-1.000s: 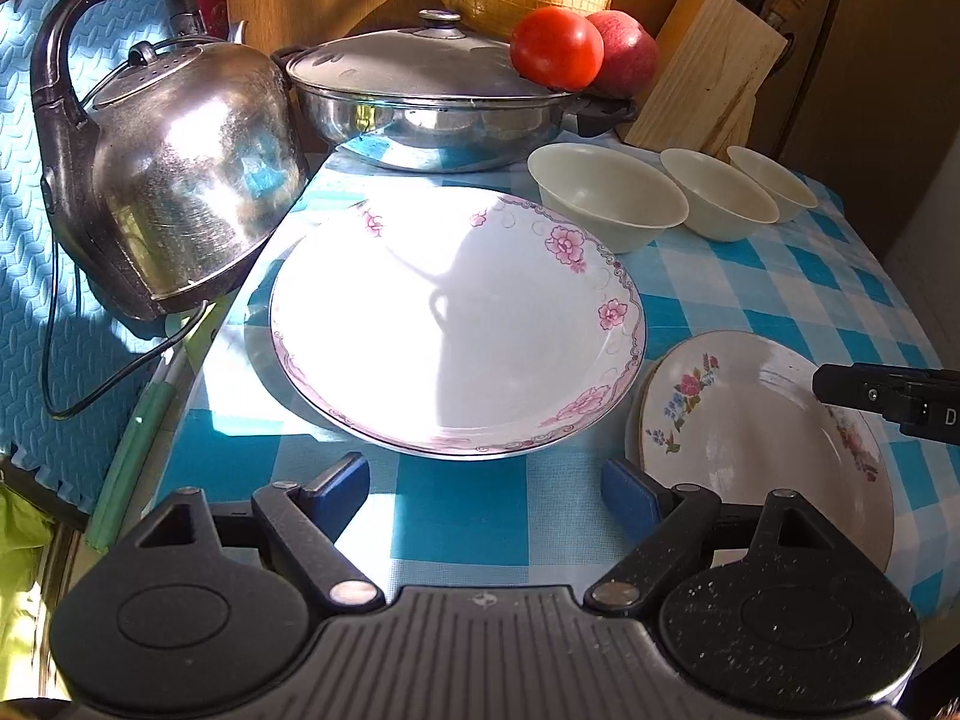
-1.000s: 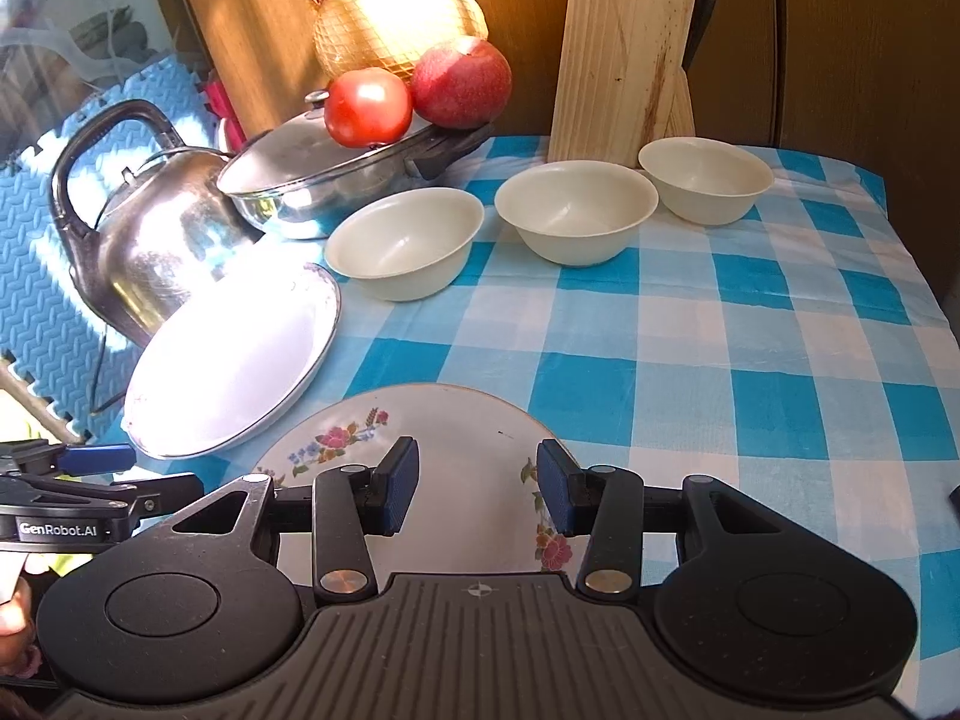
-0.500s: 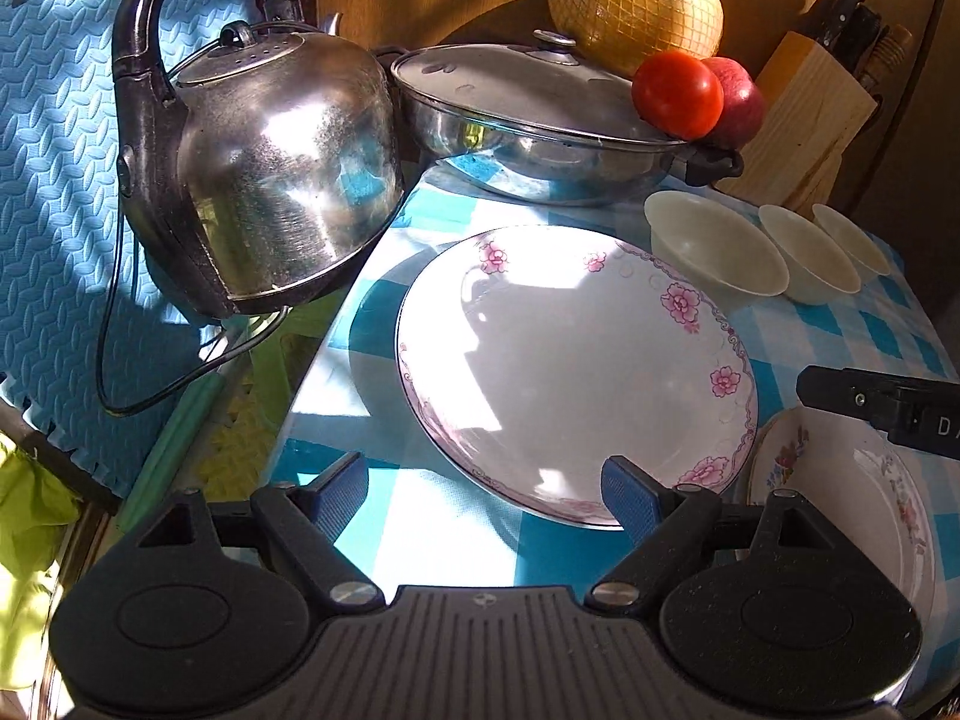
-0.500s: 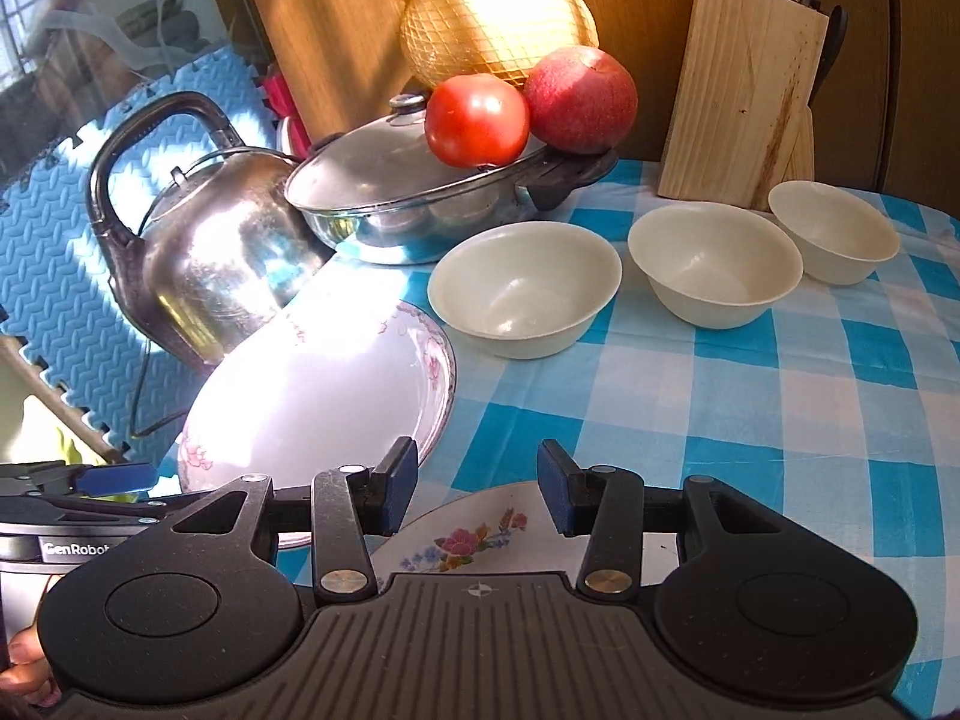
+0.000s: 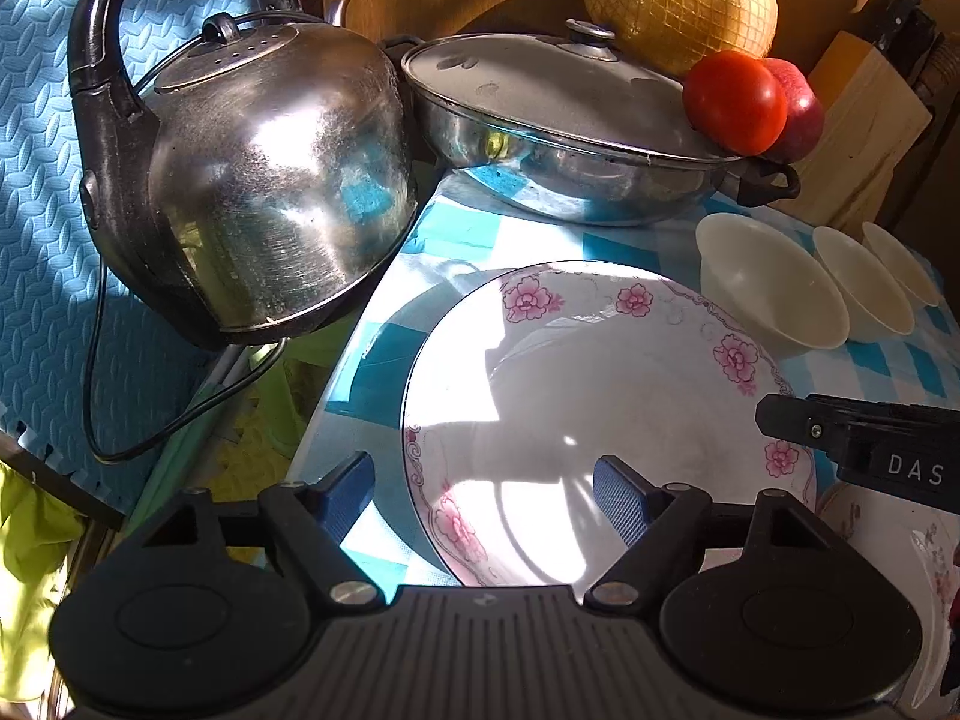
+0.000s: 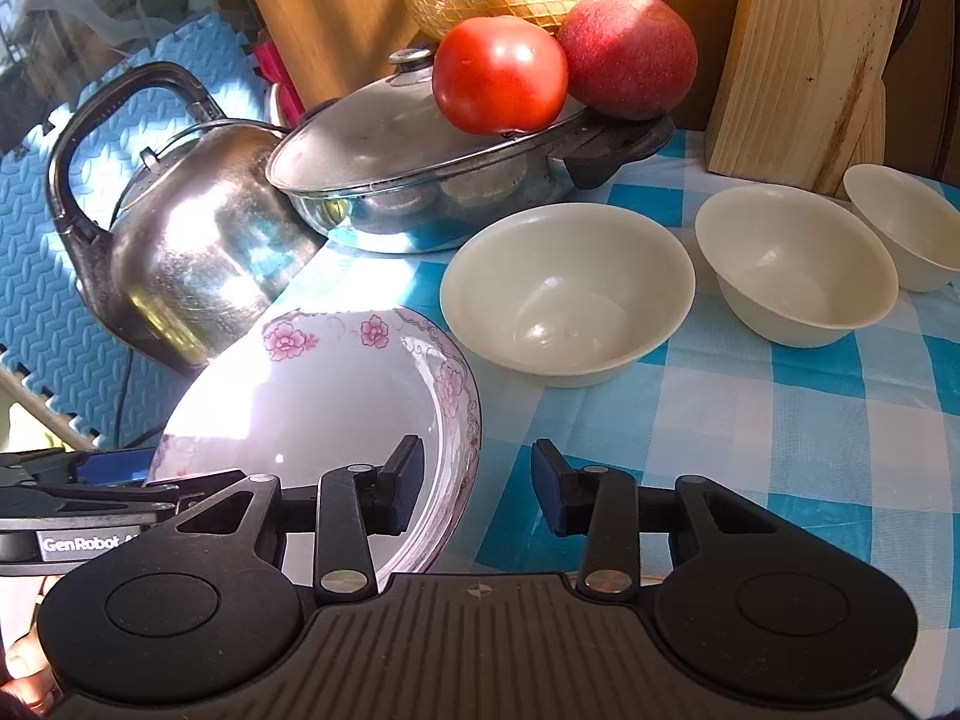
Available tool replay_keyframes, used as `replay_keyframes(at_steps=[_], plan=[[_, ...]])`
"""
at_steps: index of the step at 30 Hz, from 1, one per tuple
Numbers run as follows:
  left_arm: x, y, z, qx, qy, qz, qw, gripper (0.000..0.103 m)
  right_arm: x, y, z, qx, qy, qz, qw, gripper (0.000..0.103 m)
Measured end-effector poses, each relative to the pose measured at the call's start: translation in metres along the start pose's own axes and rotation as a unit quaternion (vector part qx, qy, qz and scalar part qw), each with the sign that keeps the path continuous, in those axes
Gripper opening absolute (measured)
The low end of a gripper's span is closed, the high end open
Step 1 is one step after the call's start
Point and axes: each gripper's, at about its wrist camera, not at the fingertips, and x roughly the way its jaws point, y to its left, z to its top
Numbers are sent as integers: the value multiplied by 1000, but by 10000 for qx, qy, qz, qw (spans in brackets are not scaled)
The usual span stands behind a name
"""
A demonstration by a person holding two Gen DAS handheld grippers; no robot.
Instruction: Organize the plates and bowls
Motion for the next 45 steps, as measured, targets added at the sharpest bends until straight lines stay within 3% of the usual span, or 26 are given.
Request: replay_keyframes(at_steps=[4, 9, 15, 19, 25, 30, 33, 36, 39, 40, 45], plan=[[11, -7, 3, 80, 153, -28, 9998, 65, 7, 4, -2, -172, 98, -90, 9998, 36], [15, -9, 4, 111, 129, 56, 9998, 66, 11, 11, 0, -339, 127, -63, 9993, 28], [15, -11, 2, 219, 4, 115, 9997, 69, 16, 33, -3, -955, 17, -511, 9941, 32], [15, -14, -1, 323, -98, 121, 9994, 74, 16, 31, -3, -969, -21, -511, 9940, 32], [22, -14, 5, 298, -14, -7, 9996, 83, 18, 17, 0, -611, 35, -134, 9980, 32], [25, -11, 6, 226, -1, -30, 9997, 89, 21, 13, 0, -419, 116, 78, 9990, 40], [27, -9, 2, 164, -60, 62, 9998, 98, 22, 8, 2, -287, 161, 159, 9993, 41], [26, -9, 3, 183, -46, 46, 9998, 99, 23, 9, 2, -363, 190, 197, 9990, 42], [23, -11, 1, 234, -102, -8, 9997, 92, 22, 10, 0, -391, 121, 207, 9989, 38], [21, -12, 1, 259, -137, -77, 9995, 82, 21, 12, -1, -415, 74, 150, 9990, 38], [18, -9, 2, 91, -171, -46, 9998, 72, 19, 8, -1, -244, 21, 167, 9996, 34]])
